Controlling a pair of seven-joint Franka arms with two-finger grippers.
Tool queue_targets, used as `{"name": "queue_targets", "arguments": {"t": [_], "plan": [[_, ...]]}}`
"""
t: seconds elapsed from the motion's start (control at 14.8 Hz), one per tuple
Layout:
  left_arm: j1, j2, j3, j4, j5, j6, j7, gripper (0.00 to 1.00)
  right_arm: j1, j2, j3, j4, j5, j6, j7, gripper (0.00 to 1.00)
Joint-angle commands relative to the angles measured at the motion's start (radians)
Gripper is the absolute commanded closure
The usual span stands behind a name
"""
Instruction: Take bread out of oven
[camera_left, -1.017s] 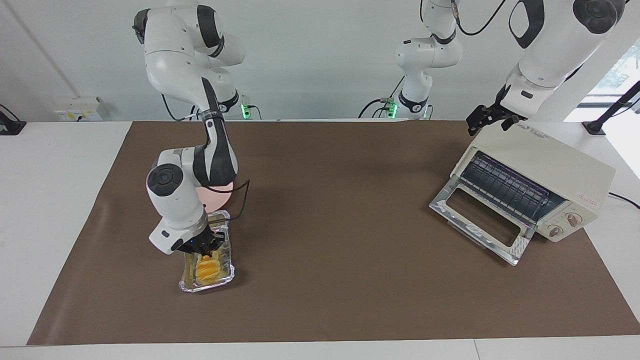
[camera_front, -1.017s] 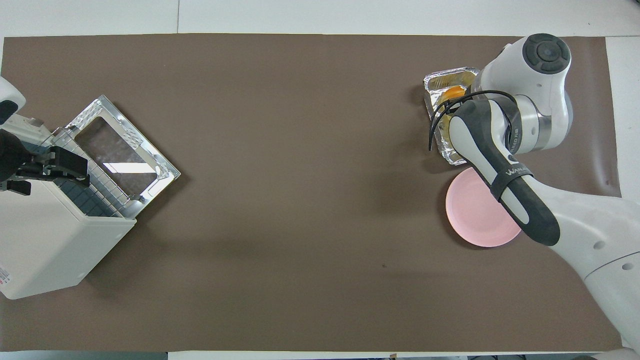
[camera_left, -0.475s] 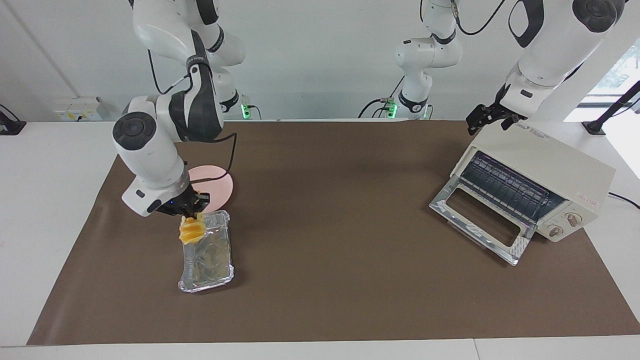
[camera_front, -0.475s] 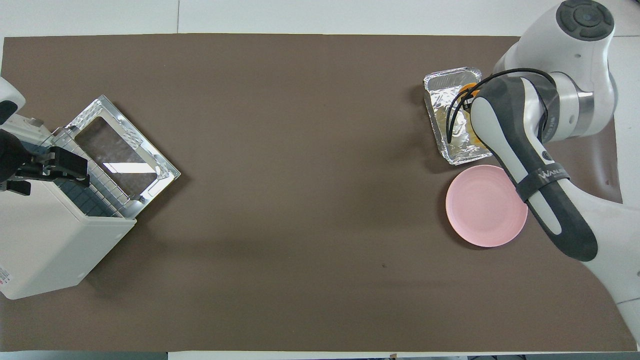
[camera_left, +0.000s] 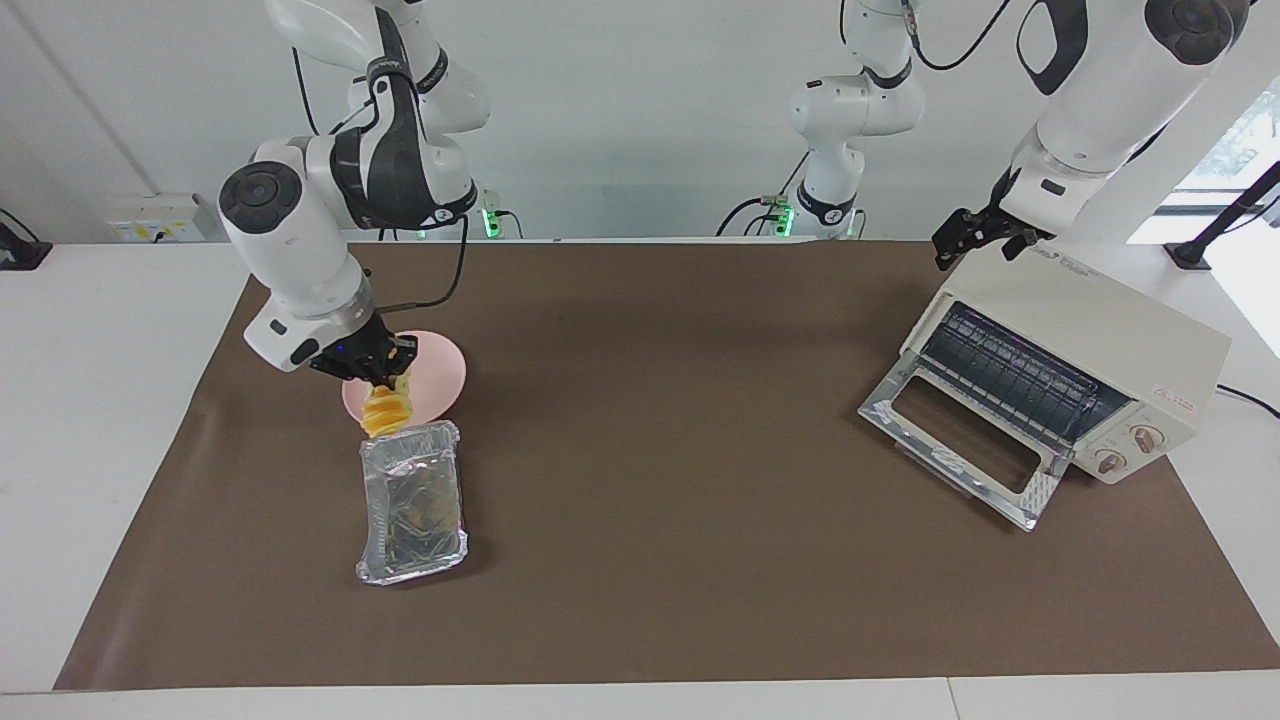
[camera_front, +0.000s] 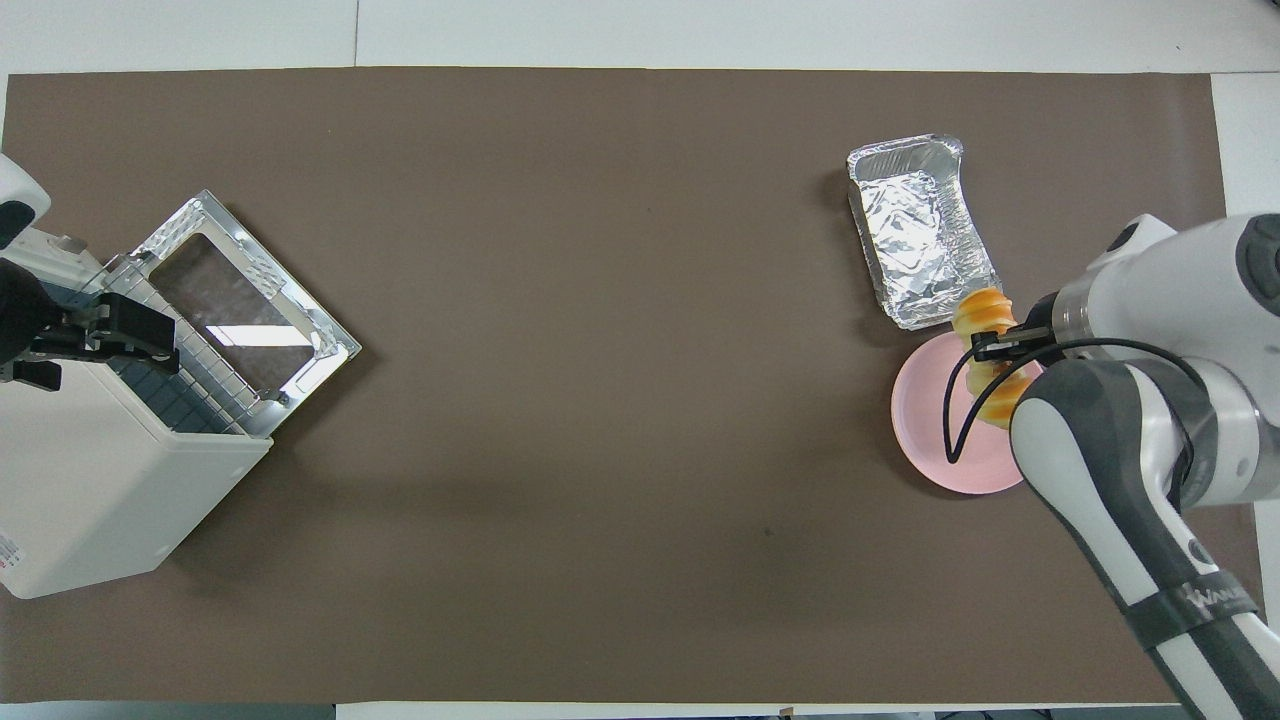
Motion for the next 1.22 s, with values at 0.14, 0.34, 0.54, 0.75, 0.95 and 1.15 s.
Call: {"name": "queue_targets", "arguments": {"t": [0.14,0.34,0.54,0.75,0.95,1.15], "plan": [[-0.007,-0.017,0.010,-0.012,-0.017,0.000,0.010,0.00,-0.006,-0.085,0.008,-0.248,0.030,0.259,-0.027,1.00],[-0.007,-0.017,0.010,-0.012,-0.017,0.003,0.010,0.00,-0.003,-0.065,0.010,-0.300,0.030,0.359,-0.026,1.00],[-0.009,-0.019,0.010,-0.014,-0.017,0.000,0.010,0.00,-0.003,-0.056,0.010,-0.305,0.030,0.370,-0.017,1.00],[-0.012,-0.021,0.010,-0.015,-0.017,-0.002,0.010,0.00,-0.005,-0.054,0.010,-0.302,0.030,0.359,-0.013,0.00],[-0.007,-0.024,0.010,-0.017,-0.017,-0.006,0.011,0.00,-0.005,-0.054,0.008,-0.287,0.030,0.321,-0.016,0.00],[-0.004,-0.024,0.012,-0.011,-0.017,-0.009,0.011,0.00,-0.005,-0.056,0.008,-0.178,0.030,0.168,-0.027,0.00]]}}
